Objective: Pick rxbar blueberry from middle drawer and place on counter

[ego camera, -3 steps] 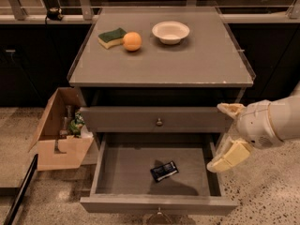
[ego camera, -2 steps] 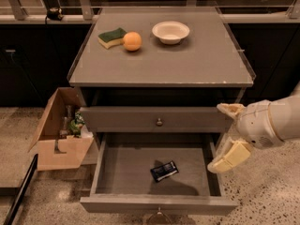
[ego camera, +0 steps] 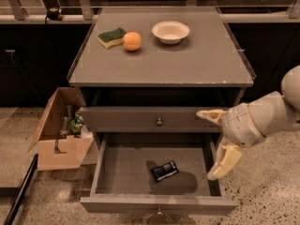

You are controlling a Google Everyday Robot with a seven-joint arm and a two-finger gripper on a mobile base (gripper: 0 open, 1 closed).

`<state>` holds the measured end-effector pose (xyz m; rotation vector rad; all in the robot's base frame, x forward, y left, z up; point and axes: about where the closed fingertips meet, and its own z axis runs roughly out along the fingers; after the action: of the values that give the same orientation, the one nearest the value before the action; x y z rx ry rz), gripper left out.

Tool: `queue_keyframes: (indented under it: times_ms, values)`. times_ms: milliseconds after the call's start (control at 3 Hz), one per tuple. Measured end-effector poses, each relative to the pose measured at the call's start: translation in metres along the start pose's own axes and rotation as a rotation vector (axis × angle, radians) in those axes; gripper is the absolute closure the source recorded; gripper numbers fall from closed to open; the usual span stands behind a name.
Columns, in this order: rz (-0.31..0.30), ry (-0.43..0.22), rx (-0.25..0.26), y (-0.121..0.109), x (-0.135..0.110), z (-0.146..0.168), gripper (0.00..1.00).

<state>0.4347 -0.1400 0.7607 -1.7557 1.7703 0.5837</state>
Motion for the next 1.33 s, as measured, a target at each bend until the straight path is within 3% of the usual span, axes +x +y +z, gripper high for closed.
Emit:
queue_keyframes:
  times_ms: [333, 1333]
  values:
    - [-0.048, 0.035, 0.01, -0.004, 0.017, 0.023, 0.0]
    - [-0.091, 0.02, 0.015, -0.017, 0.036, 0.049, 0.0]
